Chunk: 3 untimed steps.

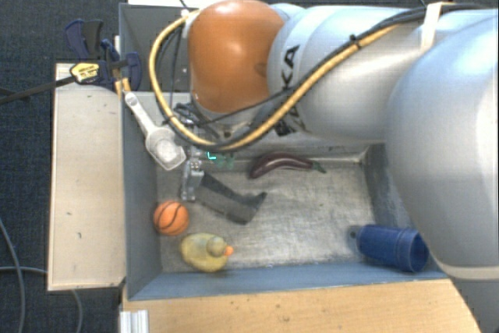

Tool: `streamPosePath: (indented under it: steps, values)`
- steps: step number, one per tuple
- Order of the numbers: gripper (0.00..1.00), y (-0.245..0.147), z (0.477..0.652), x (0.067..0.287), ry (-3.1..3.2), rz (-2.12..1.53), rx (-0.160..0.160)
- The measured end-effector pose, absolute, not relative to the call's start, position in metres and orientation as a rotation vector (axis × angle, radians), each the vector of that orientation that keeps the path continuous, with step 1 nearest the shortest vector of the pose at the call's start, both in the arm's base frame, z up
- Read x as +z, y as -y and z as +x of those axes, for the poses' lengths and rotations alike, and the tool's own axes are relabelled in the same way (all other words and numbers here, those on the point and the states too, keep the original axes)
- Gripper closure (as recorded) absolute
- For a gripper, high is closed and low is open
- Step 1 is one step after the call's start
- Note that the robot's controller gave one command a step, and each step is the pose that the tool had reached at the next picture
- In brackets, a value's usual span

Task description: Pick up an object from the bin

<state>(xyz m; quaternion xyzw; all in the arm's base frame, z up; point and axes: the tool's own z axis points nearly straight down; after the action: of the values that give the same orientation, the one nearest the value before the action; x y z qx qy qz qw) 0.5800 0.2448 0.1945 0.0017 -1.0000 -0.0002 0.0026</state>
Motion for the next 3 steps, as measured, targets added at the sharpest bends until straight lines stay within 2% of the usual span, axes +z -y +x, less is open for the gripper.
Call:
streamPosePath:
  steps: [1,2,3]
  values:
    - [1.00,-0.2434,0.5822,0.1996,3.144,-0.005,-0.004]
    - [0.00,-0.2434,0.5822,0.1996,3.144,-0.007,-0.003]
    - [0.00,-0.2434,0.5822,0.1995,3.144,-0.010,-0.003]
